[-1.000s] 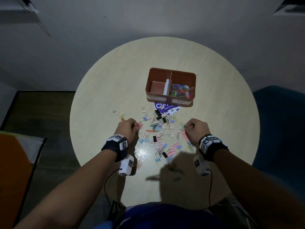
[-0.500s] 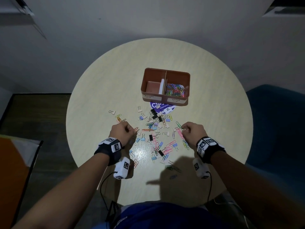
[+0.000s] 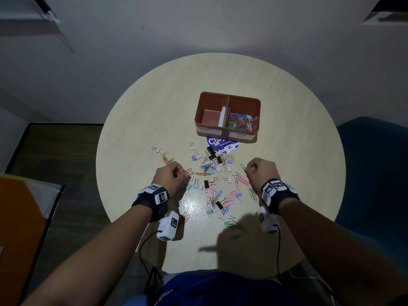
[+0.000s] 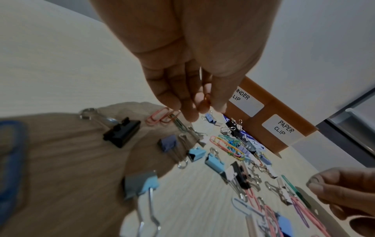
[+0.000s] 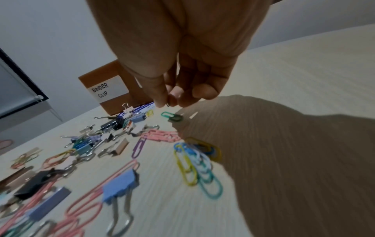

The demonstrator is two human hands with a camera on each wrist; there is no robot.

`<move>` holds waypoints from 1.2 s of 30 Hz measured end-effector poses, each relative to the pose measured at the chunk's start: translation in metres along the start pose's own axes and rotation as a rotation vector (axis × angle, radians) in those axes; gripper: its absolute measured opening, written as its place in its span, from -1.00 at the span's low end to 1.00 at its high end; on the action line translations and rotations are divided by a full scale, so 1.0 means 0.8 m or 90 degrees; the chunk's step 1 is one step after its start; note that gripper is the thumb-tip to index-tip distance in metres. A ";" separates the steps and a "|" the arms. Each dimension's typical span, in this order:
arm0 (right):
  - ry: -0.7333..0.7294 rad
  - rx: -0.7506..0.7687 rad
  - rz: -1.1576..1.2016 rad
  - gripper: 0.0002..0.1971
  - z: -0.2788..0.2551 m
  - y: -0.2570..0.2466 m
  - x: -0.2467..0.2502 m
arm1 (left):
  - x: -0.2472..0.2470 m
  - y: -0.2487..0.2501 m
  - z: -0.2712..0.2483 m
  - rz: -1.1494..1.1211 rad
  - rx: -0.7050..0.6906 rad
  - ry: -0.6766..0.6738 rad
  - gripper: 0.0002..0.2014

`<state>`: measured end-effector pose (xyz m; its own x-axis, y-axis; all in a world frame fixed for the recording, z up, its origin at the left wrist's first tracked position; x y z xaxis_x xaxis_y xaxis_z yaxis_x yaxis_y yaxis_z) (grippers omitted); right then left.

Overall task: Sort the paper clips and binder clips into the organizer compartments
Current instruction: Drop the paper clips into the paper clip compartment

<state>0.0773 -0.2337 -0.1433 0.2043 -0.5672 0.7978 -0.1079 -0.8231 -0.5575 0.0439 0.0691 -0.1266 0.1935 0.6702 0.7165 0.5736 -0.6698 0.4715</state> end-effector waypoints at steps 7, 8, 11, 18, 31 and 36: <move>-0.089 -0.002 -0.138 -0.82 0.015 -0.011 -0.009 | 0.000 0.010 -0.002 -0.040 -0.002 -0.021 -0.94; -0.103 -0.004 -0.152 -0.82 0.015 -0.012 -0.010 | -0.001 0.012 -0.001 -0.055 -0.001 -0.020 -0.90; -0.148 -0.003 -0.179 -0.84 0.014 -0.016 -0.011 | -0.004 0.018 -0.003 -0.074 -0.003 -0.027 -0.88; -0.161 -0.005 -0.157 -0.86 0.010 -0.022 0.002 | -0.009 0.041 0.002 -0.033 -0.015 -0.036 -0.94; 0.158 -0.035 0.414 -0.95 0.067 -0.049 0.096 | 0.005 0.249 0.041 -0.034 -0.171 0.045 -0.82; 0.179 -0.043 0.400 -0.93 0.097 -0.055 0.097 | -0.007 0.282 0.053 -0.024 -0.155 0.050 -0.81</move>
<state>0.1734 -0.2395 -0.0746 -0.1762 -0.9155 0.3618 -0.1849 -0.3302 -0.9256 0.2061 -0.0726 -0.0459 0.1080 0.6758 0.7292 0.3693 -0.7082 0.6017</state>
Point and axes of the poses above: each hand's wrist, its own z-axis towards the middle knuckle, its own x-axis out of the back of the hand, y = z × x, the point moved 3 cm from there along z, towards the middle knuckle, and after that the axes turned 13 degrees about x, right-handed, at the moved point
